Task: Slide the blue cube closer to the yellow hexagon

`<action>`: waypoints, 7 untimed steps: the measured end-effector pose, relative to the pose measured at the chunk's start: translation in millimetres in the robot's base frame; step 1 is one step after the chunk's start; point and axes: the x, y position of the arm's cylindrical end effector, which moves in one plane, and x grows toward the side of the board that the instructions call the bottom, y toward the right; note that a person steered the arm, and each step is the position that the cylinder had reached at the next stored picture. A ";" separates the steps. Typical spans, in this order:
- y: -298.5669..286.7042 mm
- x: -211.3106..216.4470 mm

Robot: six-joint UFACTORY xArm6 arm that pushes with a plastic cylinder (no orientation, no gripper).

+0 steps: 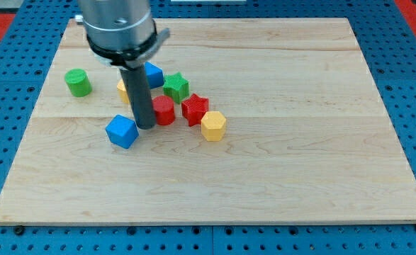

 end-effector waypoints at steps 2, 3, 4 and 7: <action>-8.5 -1.8; -8.7 -13.5; -15.9 -20.3; -86.1 3.1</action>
